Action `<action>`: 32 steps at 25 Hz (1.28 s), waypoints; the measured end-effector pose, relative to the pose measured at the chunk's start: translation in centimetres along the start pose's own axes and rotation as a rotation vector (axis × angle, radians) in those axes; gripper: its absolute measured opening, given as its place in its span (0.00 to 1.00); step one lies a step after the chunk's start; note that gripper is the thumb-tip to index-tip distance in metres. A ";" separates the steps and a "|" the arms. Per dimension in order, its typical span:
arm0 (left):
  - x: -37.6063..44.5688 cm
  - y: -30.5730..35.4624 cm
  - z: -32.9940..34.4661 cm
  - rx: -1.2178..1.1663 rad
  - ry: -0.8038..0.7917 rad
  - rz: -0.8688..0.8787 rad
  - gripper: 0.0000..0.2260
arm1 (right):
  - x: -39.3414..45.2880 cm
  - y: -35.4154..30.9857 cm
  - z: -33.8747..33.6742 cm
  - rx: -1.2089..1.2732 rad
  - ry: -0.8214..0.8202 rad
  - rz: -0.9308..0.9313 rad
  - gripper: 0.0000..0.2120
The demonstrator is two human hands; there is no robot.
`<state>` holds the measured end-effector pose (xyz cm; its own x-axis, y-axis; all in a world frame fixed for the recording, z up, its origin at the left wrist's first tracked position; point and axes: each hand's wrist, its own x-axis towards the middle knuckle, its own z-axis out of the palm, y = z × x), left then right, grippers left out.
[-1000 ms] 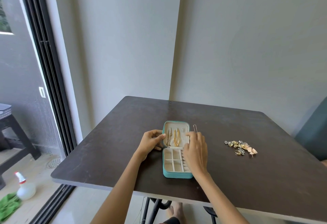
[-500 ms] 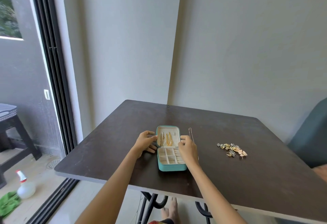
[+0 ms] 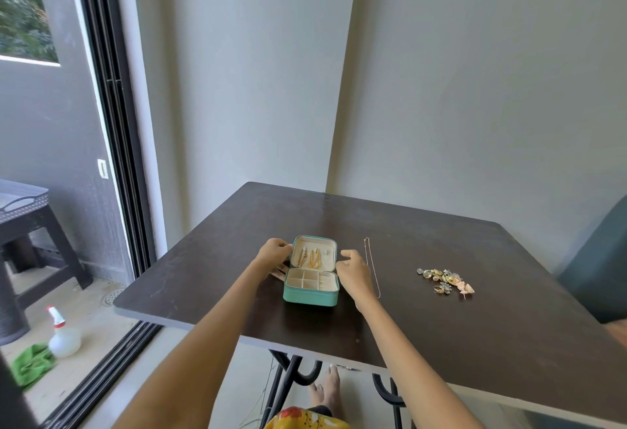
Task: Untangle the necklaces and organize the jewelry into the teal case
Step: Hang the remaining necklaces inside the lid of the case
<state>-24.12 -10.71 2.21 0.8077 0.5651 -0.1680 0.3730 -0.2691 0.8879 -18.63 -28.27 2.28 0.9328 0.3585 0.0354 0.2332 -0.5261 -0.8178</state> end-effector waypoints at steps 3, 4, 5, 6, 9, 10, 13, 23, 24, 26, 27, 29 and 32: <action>0.2 0.9 -0.3 0.224 0.091 0.052 0.10 | 0.8 0.5 -0.3 0.028 0.011 -0.014 0.17; 0.4 1.5 -0.4 0.315 0.170 0.109 0.11 | 1.2 0.6 -0.6 0.046 0.035 -0.023 0.17; 0.7 2.2 -0.2 0.363 0.241 0.177 0.11 | 1.8 0.7 -1.1 0.057 0.070 -0.026 0.16; 0.9 3.3 0.1 0.370 0.278 0.247 0.11 | 2.3 0.8 -1.7 0.058 0.112 -0.023 0.15; 1.9 7.0 3.0 0.388 0.234 0.419 0.12 | 4.7 2.6 -4.0 -0.006 0.196 -0.011 0.13; 2.4 8.2 4.2 0.402 0.205 0.446 0.12 | 5.5 3.4 -4.7 -0.044 0.202 -0.005 0.13; 4.4 10.4 8.4 0.496 0.147 0.444 0.14 | 7.2 6.1 -5.9 -0.124 0.185 -0.010 0.13; 11.8 11.3 14.9 0.824 -0.004 0.327 0.13 | 10.7 8.6 -5.2 -0.027 0.267 -0.092 0.11; 12.1 11.4 15.0 0.837 -0.015 0.331 0.14 | 10.8 8.7 -5.2 -0.005 0.270 -0.095 0.11; 12.3 11.6 15.1 0.862 -0.024 0.352 0.15 | 10.7 8.8 -5.1 0.024 0.274 -0.096 0.11; 12.3 11.6 15.3 0.874 -0.021 0.369 0.15 | 10.7 8.8 -5.0 0.026 0.271 -0.099 0.11; 11.9 11.4 15.7 0.896 -0.003 0.389 0.16 | 10.6 8.9 -5.0 0.017 0.258 -0.111 0.11; 11.5 11.0 16.3 0.919 -0.003 0.413 0.15 | 10.5 9.0 -4.7 0.028 0.257 -0.119 0.11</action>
<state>-3.33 -19.92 3.03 0.9539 0.2904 0.0759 0.2703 -0.9411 0.2029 -5.44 -32.90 -1.99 0.9392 0.2076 0.2735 0.3409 -0.4693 -0.8146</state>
